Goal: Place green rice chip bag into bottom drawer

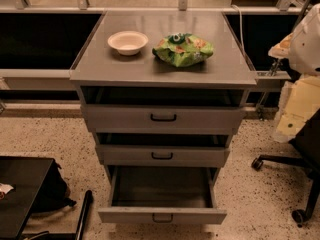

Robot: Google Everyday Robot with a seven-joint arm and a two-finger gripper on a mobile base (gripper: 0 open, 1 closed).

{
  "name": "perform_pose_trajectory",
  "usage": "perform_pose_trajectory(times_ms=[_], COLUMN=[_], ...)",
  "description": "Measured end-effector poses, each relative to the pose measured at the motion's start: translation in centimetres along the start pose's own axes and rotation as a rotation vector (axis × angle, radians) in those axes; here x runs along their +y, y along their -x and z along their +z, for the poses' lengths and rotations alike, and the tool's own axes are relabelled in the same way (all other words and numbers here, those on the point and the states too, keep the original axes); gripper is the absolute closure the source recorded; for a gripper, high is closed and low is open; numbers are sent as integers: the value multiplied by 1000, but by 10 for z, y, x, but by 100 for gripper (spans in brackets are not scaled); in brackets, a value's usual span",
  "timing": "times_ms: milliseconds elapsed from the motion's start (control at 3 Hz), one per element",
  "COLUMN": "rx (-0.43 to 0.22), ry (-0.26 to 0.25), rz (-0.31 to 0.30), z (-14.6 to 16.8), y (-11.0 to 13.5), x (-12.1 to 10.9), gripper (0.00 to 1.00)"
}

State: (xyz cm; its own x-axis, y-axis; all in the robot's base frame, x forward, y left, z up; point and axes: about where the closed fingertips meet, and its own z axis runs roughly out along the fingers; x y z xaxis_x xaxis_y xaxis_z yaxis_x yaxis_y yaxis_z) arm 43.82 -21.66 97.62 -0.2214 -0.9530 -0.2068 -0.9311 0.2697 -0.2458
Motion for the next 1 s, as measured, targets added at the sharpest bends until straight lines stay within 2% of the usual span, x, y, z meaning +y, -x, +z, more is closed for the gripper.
perform_pose_trajectory(times_ms=[333, 667, 1000], rx=[-1, -46, -95], ry=[-3, 4, 19], rz=[-2, -45, -78], z=[0, 7, 25], y=[1, 21, 48], x=[-1, -23, -63], gripper=[0, 0, 0])
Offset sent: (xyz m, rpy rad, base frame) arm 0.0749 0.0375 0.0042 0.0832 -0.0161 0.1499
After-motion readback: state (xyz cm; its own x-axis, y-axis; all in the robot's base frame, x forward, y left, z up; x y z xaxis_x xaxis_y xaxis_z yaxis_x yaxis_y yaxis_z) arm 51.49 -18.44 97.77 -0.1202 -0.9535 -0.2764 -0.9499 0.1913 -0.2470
